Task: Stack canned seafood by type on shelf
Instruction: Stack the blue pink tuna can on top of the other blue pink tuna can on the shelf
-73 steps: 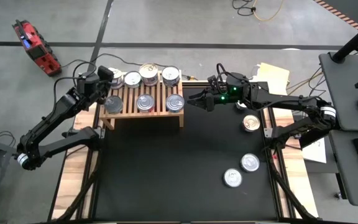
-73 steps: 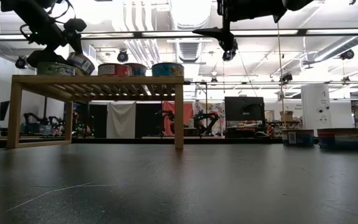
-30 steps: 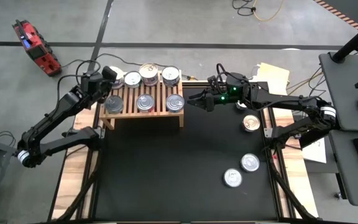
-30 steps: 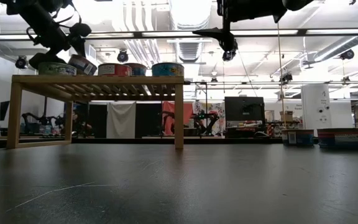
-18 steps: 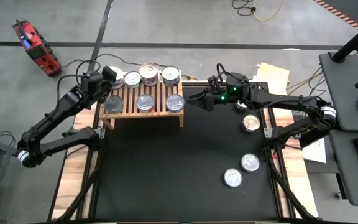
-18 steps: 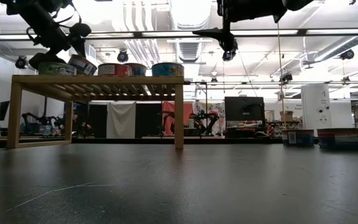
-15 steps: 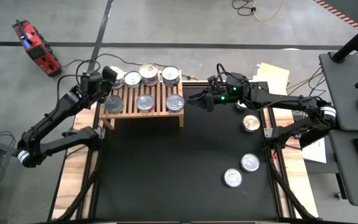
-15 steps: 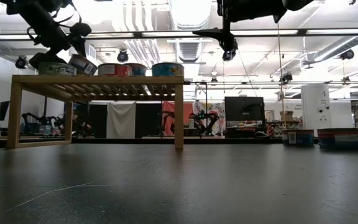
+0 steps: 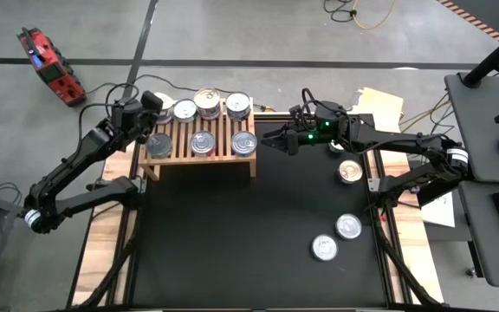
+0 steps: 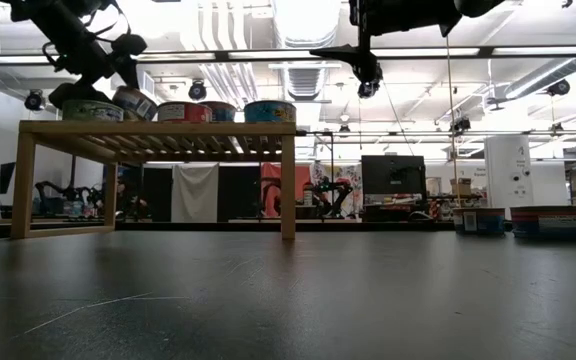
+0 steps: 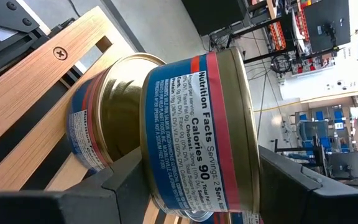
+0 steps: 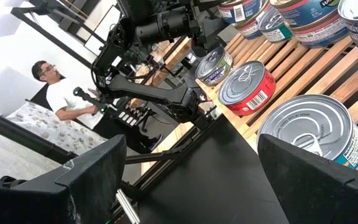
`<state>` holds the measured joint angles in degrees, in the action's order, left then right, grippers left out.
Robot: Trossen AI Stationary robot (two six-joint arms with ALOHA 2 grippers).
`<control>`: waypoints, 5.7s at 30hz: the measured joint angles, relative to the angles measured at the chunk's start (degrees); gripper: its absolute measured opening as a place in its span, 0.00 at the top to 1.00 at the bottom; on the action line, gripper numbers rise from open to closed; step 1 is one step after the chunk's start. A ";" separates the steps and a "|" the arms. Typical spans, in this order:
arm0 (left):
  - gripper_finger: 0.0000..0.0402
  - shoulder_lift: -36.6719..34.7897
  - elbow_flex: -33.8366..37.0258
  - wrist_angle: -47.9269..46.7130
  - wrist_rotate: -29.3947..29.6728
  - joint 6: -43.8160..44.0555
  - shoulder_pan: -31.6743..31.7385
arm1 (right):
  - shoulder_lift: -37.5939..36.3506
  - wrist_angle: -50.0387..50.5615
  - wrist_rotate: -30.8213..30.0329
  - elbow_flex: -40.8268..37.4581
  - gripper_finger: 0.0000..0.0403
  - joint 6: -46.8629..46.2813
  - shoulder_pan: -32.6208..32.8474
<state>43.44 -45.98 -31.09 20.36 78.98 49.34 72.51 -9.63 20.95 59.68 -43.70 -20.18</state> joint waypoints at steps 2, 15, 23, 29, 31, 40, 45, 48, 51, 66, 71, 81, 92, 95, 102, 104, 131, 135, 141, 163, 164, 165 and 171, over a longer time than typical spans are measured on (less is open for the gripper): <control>0.45 -0.02 0.00 -0.02 0.00 0.00 0.00 | 0.00 0.00 0.00 0.00 0.12 0.00 0.00; 0.29 -0.02 0.00 -0.37 0.07 1.18 0.00 | 0.00 0.00 0.00 0.00 0.12 -0.01 0.01; 0.20 -0.16 0.00 -0.31 -0.19 1.18 0.00 | 0.00 0.00 0.00 0.00 0.12 0.00 0.00; 0.20 -0.49 -0.45 -0.36 -1.51 1.11 -0.01 | 0.00 -0.02 0.00 0.00 0.12 0.00 0.01; 0.20 -0.55 -0.98 -0.34 -1.59 1.09 -0.02 | 0.00 -0.02 0.00 0.00 0.12 0.00 0.01; 0.20 -0.52 -1.36 -1.63 -1.53 1.05 -0.02 | 0.00 -0.02 0.00 0.00 0.12 0.00 0.02; 0.20 -0.68 -1.36 -3.67 -1.52 1.01 -0.02 | 0.00 -0.02 0.00 0.00 0.12 0.00 0.01; 0.20 -0.68 -1.36 -3.78 -1.53 0.96 -0.02 | 0.00 -0.02 0.00 0.00 0.12 0.00 0.00; 0.20 -0.76 -1.36 -3.80 -1.51 0.98 -0.02 | 0.00 -0.02 0.00 0.00 0.12 0.00 0.00; 0.20 -0.70 -1.36 -3.59 -1.20 2.56 0.21 | 0.00 -0.02 0.00 0.00 0.12 -0.11 0.00; 0.20 -0.68 -1.36 -3.63 -0.92 2.68 0.37 | 0.01 -0.02 0.00 0.00 0.12 -0.13 0.00; 0.20 -0.68 -1.36 -3.58 -1.40 4.59 0.42 | 0.02 -0.02 -0.01 0.00 0.12 -0.15 0.00; 0.20 -0.57 -1.36 -3.48 -2.00 6.93 0.42 | 0.01 -0.02 -0.02 0.00 0.12 -0.20 0.02; 0.20 -0.60 -1.36 -3.45 -2.36 7.06 0.41 | 0.02 -0.02 -0.02 0.00 0.12 -0.22 0.02; 0.20 -0.74 -1.36 -3.45 -2.49 6.02 0.37 | 0.02 -0.02 -0.02 0.00 0.12 -0.24 0.01; 0.20 -0.74 -1.36 -3.45 -2.50 6.24 0.37 | 0.02 -0.02 -0.02 0.00 0.12 -0.24 0.01; 0.20 -0.79 -1.36 -2.82 -2.51 7.69 0.37 | 0.02 -0.02 -0.04 0.00 0.12 -0.67 0.02; 0.20 -0.79 -1.36 -2.78 -2.49 9.30 0.37 | 0.02 -0.02 -0.02 0.00 0.12 -0.68 0.02; 0.20 -0.79 -1.36 -3.03 -2.37 8.43 0.37 | 0.01 -0.02 -0.02 0.00 0.12 -0.68 0.02; 0.20 -0.79 -1.36 -2.99 -1.42 -7.72 0.39 | 0.02 0.00 -0.03 0.00 0.12 -0.87 0.02; 0.20 -0.79 -1.36 -3.01 -1.43 -7.77 0.39 | 0.02 -0.01 -0.03 0.00 0.12 -0.95 0.02; 0.20 -0.79 -1.36 -3.08 -1.56 -7.78 0.39 | 0.02 -0.01 -0.02 0.00 0.12 -1.21 0.02; 0.20 -0.79 -1.36 -3.85 -4.16 -3.51 0.35 | 0.02 -0.01 -0.03 0.00 0.12 -1.40 0.02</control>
<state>42.65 -47.33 -34.94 16.20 75.47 49.69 72.53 -9.64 20.92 59.68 -45.10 -20.16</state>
